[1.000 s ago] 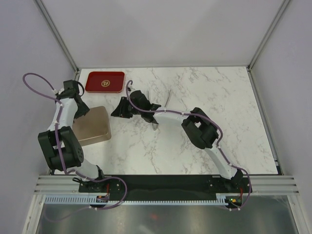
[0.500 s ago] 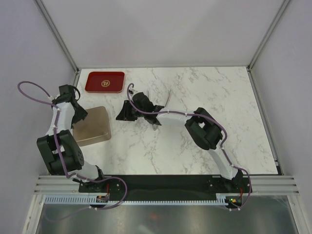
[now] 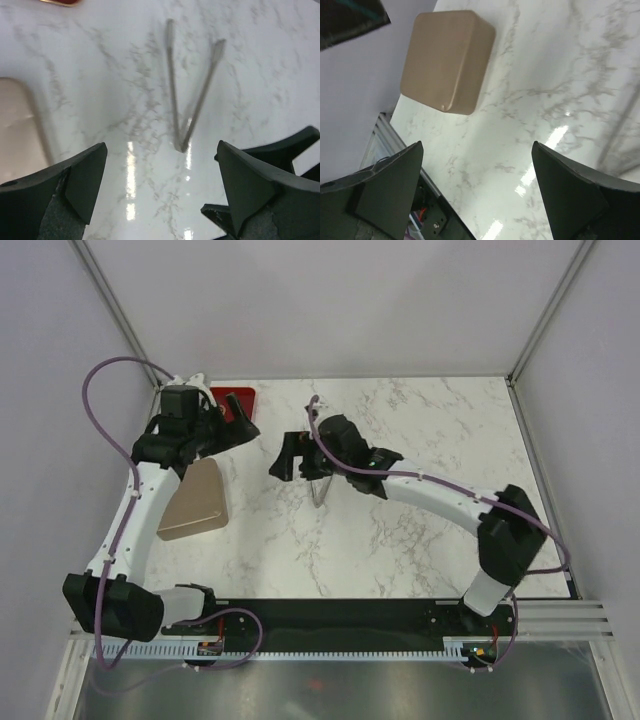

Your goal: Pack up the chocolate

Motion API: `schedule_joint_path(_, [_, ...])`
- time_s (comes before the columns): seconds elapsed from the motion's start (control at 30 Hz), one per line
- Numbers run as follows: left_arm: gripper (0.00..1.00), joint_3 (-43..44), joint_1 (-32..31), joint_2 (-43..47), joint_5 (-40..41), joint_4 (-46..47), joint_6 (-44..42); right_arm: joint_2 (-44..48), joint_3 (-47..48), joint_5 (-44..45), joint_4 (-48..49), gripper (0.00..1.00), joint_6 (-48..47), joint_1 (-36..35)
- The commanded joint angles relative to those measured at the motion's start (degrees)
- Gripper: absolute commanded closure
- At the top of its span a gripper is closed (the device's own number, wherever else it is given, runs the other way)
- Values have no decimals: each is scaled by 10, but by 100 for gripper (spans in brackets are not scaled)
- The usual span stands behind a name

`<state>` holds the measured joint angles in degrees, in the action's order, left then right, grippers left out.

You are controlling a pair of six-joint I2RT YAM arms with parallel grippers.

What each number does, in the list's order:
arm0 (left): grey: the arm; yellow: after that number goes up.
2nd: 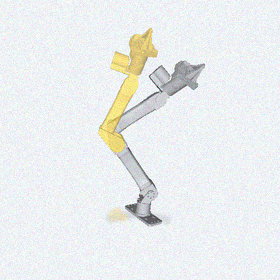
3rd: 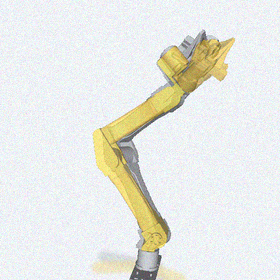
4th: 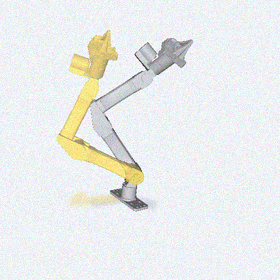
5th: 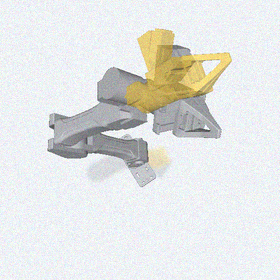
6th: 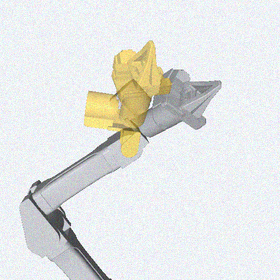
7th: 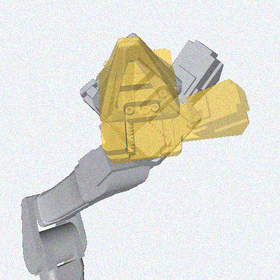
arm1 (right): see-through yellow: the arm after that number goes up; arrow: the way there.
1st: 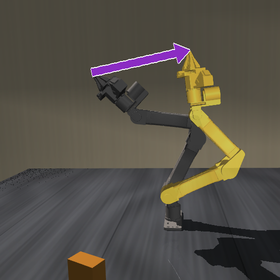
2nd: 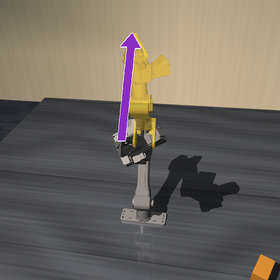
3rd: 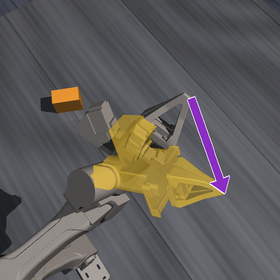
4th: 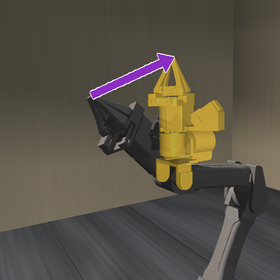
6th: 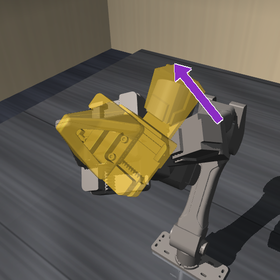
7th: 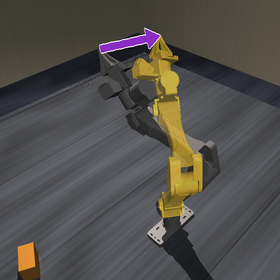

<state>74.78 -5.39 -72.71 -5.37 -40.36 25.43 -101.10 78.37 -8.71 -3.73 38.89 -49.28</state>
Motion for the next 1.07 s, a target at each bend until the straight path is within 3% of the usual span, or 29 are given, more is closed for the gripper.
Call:
schedule_joint_path(0.0, [0, -17, -62, 41, -164, 62, -18, 118, -44, 107, -86, 2, -42, 15])
schedule_joint_path(0.3, [0, -115, -110, 146, -319, 220, -2, 381, -126, 377, -215, 2, -30, 22])
schedule_joint_path(0.43, [0, -139, -110, 173, -322, 232, -11, 461, -123, 417, -234, 2, -37, 22])
schedule_joint_path(0.83, [0, -126, -110, 197, -277, 232, -11, 488, -137, 443, -270, 2, -51, 22])
schedule_joint_path(1.03, [0, -128, -110, 180, -288, 288, 33, 485, -140, 457, -268, 2, -46, 22])
